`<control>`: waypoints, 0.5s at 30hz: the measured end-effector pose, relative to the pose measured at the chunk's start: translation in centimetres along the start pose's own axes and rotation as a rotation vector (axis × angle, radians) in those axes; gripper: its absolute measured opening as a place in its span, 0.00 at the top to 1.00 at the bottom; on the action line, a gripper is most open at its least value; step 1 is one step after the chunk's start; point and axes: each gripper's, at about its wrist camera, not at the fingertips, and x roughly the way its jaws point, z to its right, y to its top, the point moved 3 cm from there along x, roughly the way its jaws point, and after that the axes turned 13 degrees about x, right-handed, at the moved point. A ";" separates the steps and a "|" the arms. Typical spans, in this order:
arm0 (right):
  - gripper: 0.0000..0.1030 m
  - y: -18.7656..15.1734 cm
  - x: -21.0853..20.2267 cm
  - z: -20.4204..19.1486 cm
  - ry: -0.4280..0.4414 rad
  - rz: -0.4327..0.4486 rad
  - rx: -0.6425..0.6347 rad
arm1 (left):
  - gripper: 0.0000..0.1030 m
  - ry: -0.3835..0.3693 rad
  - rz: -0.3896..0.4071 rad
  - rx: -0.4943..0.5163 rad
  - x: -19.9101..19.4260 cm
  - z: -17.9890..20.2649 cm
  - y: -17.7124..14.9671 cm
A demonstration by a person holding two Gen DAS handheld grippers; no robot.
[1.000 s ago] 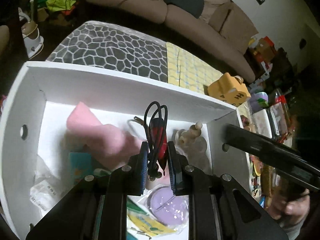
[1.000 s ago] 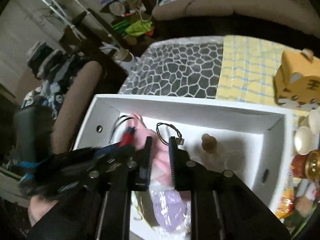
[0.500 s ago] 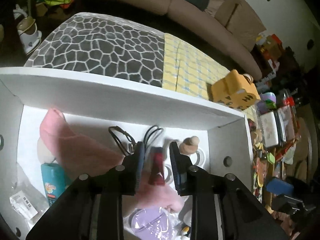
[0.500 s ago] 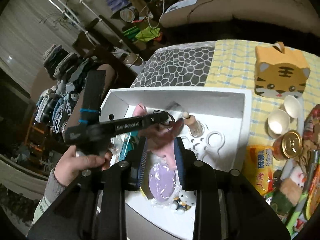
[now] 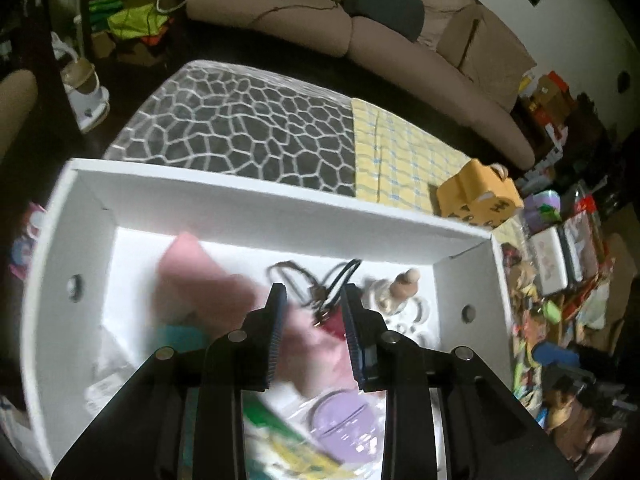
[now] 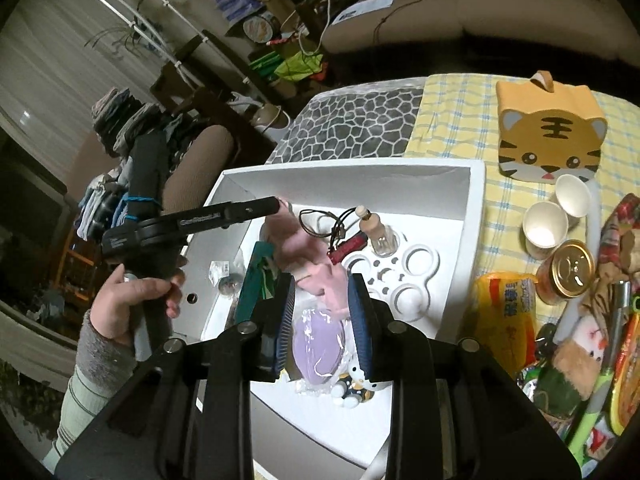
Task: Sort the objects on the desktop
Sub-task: 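Open the left gripper to drop the cable into the box, withdraw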
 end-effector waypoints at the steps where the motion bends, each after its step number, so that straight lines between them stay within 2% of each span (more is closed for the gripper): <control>1: 0.74 -0.1 0.0 -0.1 0.001 -0.001 -0.004 | 0.70 0.015 -0.004 0.011 -0.4 -0.1 -0.4; 6: 0.62 -0.7 0.8 -1.4 -0.054 0.002 -0.050 | 0.58 0.069 -0.029 0.053 -1.8 0.2 -3.0; 7: 0.60 -0.9 1.0 -1.6 -0.062 -0.001 -0.057 | 0.51 0.076 -0.034 0.054 -2.1 0.2 -3.7; 8: 0.54 -1.1 1.1 -1.7 -0.060 -0.006 -0.058 | 0.47 0.080 -0.038 0.053 -2.3 0.3 -4.2; 9: 0.40 -1.4 1.4 -1.8 -0.052 -0.015 -0.056 | 0.33 0.085 -0.038 0.043 -2.7 0.2 -4.8; 10: 0.32 -1.8 1.6 -1.9 -0.049 -0.023 -0.056 | 0.18 0.087 -0.036 0.033 -3.0 0.1 -5.3; 11: 0.17 -2.1 1.8 -2.0 -0.048 -0.029 -0.060 | 0.14 0.081 -0.028 0.015 -3.4 0.0 -5.8; 12: 0.08 -2.6 1.9 -2.1 -0.053 -0.029 -0.066 | 0.13 0.073 -0.025 0.006 -3.7 0.1 -6.2; 15: 0.04 -3.6 1.8 -2.5 -0.063 -0.033 -0.073 | 0.08 0.084 -0.022 0.010 -4.8 0.6 -7.4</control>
